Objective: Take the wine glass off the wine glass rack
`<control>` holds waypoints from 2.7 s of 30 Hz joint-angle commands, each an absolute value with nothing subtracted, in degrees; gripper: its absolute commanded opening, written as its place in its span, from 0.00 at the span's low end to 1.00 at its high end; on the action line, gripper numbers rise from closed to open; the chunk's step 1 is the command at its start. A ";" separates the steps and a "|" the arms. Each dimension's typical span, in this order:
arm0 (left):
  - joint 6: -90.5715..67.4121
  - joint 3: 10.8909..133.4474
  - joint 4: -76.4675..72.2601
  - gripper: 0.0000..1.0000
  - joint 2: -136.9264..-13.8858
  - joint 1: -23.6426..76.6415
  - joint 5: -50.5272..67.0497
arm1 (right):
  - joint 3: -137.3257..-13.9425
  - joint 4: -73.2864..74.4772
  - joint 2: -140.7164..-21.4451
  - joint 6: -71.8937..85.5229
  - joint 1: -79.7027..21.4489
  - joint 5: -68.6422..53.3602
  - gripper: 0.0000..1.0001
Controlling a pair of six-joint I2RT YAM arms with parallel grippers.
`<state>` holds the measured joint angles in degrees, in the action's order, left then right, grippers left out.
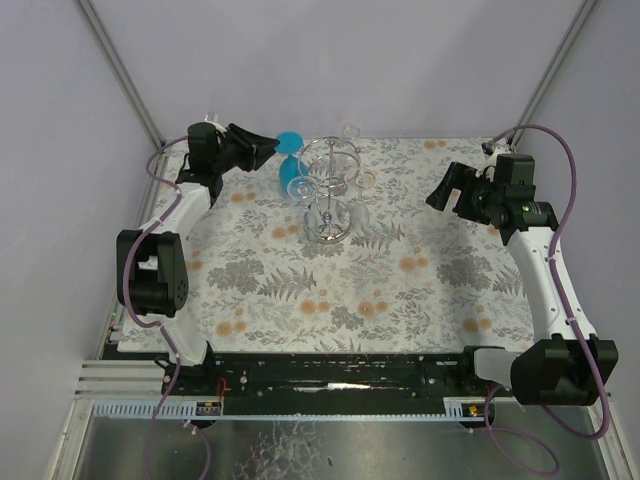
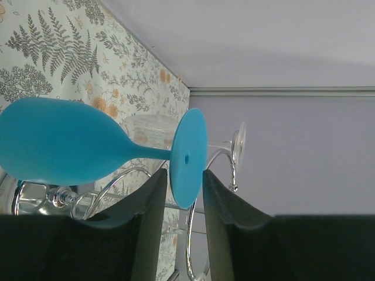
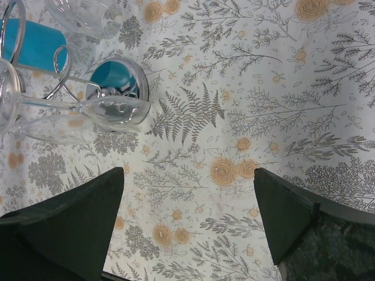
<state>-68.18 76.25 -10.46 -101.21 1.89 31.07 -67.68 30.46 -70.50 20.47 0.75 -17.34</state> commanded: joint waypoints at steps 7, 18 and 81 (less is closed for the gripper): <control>-69.04 77.89 -15.44 0.27 -102.58 1.94 32.69 | -70.15 30.08 -69.87 19.75 0.53 -18.28 0.99; -71.17 77.97 -17.90 0.00 -104.05 1.96 34.04 | -70.27 30.19 -69.97 20.10 0.53 -17.92 0.99; -35.29 75.50 0.71 0.00 -78.60 -0.46 38.36 | -81.65 32.07 -74.71 25.85 0.55 -23.48 0.99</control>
